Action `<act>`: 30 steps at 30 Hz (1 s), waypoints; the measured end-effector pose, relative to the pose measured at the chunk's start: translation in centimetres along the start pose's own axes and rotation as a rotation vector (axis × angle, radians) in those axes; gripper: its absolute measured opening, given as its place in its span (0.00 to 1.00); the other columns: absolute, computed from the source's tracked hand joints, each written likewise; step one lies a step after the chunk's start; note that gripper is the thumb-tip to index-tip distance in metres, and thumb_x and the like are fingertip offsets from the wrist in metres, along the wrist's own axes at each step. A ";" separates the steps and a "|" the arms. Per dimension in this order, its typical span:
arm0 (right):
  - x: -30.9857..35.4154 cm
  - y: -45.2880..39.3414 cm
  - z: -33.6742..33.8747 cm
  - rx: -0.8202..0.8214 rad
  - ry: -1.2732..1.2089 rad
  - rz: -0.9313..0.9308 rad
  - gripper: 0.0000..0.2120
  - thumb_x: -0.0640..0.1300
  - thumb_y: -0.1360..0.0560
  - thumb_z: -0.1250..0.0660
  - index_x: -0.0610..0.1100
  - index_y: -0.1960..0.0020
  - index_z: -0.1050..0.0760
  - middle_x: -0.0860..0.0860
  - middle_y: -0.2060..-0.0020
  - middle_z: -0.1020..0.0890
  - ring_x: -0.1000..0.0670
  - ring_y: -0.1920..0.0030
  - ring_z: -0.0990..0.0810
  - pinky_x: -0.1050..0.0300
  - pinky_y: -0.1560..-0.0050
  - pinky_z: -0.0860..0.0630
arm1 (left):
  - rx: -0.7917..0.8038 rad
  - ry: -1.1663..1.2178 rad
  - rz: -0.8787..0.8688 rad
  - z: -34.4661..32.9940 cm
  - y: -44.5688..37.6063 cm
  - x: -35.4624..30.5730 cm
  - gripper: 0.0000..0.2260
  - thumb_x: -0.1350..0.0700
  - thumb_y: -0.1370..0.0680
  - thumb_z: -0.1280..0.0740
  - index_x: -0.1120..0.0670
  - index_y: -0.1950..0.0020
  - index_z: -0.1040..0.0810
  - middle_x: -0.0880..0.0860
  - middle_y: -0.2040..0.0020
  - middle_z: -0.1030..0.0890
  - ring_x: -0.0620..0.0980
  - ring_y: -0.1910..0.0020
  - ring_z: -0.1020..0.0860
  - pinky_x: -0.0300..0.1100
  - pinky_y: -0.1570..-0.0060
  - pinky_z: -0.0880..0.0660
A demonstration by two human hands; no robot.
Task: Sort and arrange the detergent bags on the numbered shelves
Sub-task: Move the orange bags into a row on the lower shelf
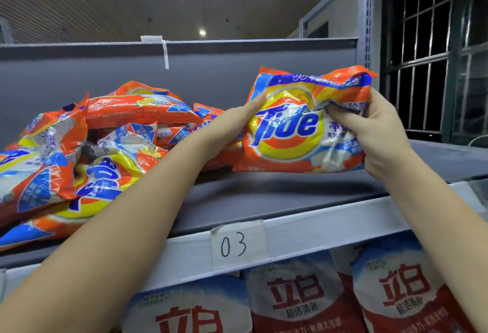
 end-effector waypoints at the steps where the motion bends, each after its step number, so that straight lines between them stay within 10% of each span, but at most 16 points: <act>1: 0.6 0.4 -0.1 0.005 -0.049 0.002 0.10 0.38 0.31 0.30 0.47 0.51 0.24 0.55 0.60 0.15 0.53 0.56 0.16 0.57 0.54 0.20 | 0.073 0.199 0.005 -0.6 0.7 -0.6 0.18 0.40 0.22 0.40 0.52 0.49 0.20 0.53 0.51 0.16 0.51 0.54 0.17 0.48 0.43 0.23; 13: 4.3 10.2 -3.1 0.305 0.088 -0.306 0.35 0.54 0.48 0.18 0.53 0.44 0.27 0.56 0.51 0.16 0.54 0.50 0.16 0.62 0.57 0.21 | -0.194 0.443 -0.282 1.2 12.7 -3.5 0.06 0.51 0.20 0.39 0.50 0.50 0.24 0.49 0.63 0.16 0.46 0.66 0.17 0.40 0.65 0.19; 16: 6.1 15.0 -5.6 0.364 0.241 -0.313 0.34 0.44 0.45 0.20 0.57 0.44 0.30 0.65 0.53 0.17 0.62 0.51 0.18 0.71 0.57 0.24 | -0.308 0.462 -0.239 3.1 18.5 -1.4 0.09 0.48 0.20 0.40 0.51 0.48 0.24 0.46 0.66 0.16 0.44 0.68 0.17 0.37 0.71 0.21; 24: 6.7 27.9 -12.8 0.349 0.027 -0.410 0.14 0.38 0.38 0.28 0.48 0.54 0.17 0.51 0.57 0.14 0.54 0.55 0.17 0.62 0.56 0.21 | -0.494 0.695 -0.146 5.9 33.7 7.0 0.09 0.50 0.23 0.37 0.50 0.56 0.18 0.53 0.62 0.15 0.51 0.65 0.16 0.47 0.64 0.19; 30: 4.3 36.8 -17.8 0.297 -0.072 -0.610 0.18 0.44 0.38 0.23 0.43 0.49 0.19 0.45 0.53 0.15 0.43 0.49 0.17 0.48 0.47 0.20 | -0.539 0.608 0.028 8.2 41.8 13.3 0.10 0.44 0.27 0.36 0.49 0.54 0.21 0.53 0.60 0.15 0.52 0.63 0.16 0.44 0.66 0.19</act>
Point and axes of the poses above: each hand's wrist, its own y-axis away from the middle knuckle, its own z-axis out of the back of the hand, x = y × z, the point moved 5 cm from there along -y, towards the middle knuckle
